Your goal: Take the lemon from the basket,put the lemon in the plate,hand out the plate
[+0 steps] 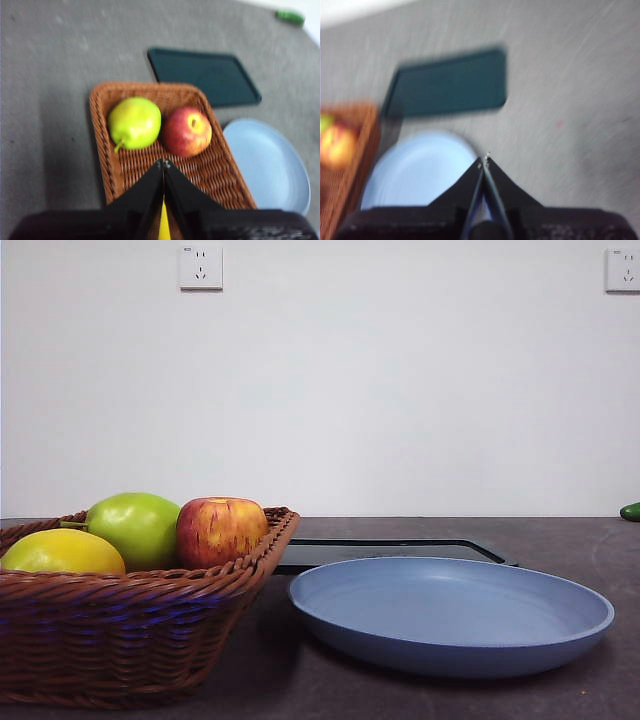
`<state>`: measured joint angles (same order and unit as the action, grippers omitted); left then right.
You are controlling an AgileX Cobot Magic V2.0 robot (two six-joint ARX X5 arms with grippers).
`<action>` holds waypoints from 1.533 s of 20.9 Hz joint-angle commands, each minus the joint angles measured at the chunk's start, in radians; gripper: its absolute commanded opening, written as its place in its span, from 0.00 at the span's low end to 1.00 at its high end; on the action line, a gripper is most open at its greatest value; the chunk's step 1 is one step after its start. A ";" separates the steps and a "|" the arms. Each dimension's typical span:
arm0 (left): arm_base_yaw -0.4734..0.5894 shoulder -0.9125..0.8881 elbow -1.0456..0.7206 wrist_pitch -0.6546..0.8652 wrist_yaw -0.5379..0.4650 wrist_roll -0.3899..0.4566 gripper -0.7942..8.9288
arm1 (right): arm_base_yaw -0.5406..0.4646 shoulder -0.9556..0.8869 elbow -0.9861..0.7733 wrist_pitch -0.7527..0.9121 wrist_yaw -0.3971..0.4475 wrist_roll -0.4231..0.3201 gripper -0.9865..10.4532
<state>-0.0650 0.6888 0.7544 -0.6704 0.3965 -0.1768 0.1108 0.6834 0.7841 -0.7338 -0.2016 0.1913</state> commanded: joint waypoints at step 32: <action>-0.120 0.105 0.103 -0.127 0.005 0.094 0.09 | 0.099 0.819 0.029 0.192 -0.163 -0.024 0.09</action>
<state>-0.1802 0.7898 0.8433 -0.8001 0.3965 -0.0967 0.2081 1.4956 0.8036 -0.5461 -0.3698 0.1612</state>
